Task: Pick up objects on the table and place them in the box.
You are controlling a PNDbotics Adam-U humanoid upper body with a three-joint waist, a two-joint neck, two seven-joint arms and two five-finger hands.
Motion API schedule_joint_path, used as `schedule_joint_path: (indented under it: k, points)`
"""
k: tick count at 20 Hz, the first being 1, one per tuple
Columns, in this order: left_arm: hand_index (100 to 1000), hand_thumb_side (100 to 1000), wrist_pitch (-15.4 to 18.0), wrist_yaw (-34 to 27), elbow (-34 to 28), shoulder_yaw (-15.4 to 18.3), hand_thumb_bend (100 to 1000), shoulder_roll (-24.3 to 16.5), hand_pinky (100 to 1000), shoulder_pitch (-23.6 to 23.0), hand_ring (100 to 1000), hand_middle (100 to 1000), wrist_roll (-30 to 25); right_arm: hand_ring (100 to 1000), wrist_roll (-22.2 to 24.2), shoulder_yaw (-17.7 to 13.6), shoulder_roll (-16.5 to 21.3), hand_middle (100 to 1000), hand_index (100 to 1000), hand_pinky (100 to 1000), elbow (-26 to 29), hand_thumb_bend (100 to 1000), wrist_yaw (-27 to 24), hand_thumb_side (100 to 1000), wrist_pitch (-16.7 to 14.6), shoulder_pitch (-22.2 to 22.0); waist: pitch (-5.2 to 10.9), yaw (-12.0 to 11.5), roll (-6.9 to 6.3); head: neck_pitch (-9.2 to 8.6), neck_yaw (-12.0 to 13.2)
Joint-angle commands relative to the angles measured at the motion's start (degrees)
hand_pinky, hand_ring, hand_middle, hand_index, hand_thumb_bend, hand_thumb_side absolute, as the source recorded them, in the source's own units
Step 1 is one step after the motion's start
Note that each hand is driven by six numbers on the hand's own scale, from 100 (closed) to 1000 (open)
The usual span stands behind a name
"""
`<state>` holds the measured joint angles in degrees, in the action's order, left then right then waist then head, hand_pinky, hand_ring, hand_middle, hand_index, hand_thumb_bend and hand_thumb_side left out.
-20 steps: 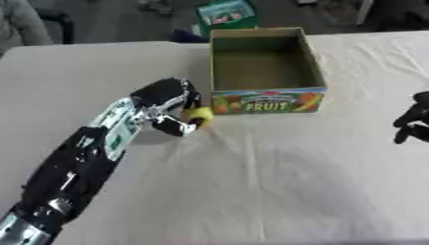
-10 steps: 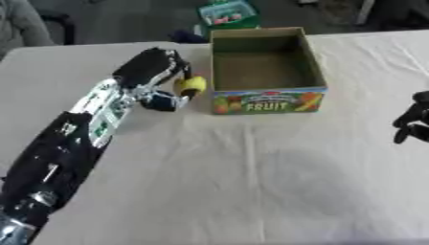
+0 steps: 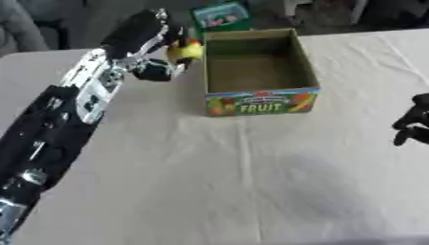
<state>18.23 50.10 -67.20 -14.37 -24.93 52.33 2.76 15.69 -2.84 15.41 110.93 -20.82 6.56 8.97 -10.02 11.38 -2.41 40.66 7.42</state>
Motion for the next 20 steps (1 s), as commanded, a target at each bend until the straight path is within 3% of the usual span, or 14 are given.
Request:
schedule_joint_path:
  k: [1,10,16,18,19,20]
  points:
    - [221,100,-0.2,2.1,3.0,2.0,196,1.1,214,3.2,126,100,1.5,550,0.6,0.4,0.9,503,684,414,1.0,100,-0.2,674,-0.1,0.9,0.46,0.9,-0.02,-1.06,0.9]
    - [299,117,-1.2,10.5,15.9,7.5,185,5.7,295,8.7,201,108,5.9,550,2.4,2.1,0.6,502,683,411,1.4,100,0.2,688,0.2,2.7,-1.71,7.2,-0.76,-3.26,3.9]
    - [358,181,-1.9,16.8,22.6,9.5,214,7.2,349,9.7,269,197,6.5,550,3.7,3.2,0.1,502,684,411,1.5,100,-0.1,693,0.6,4.4,-2.94,11.1,-1.26,-4.26,5.3]
    - [423,201,-2.1,19.0,23.9,10.2,237,7.6,379,9.5,324,273,6.2,550,3.8,3.3,-0.1,502,684,411,1.5,100,0.0,696,0.7,4.5,-3.18,11.7,-1.26,-4.38,5.3]
    - [480,217,-2.0,20.0,24.3,10.5,300,7.7,411,9.4,371,345,6.0,550,3.9,3.3,-0.2,502,684,411,1.5,100,0.0,696,0.7,4.5,-3.25,11.8,-1.24,-4.40,5.2]
    - [582,247,-2.0,21.0,24.6,10.8,430,7.8,480,9.3,452,457,5.7,550,3.9,3.3,-0.2,502,684,411,1.5,100,0.0,697,0.7,4.5,-3.28,11.9,-1.23,-4.36,5.2]
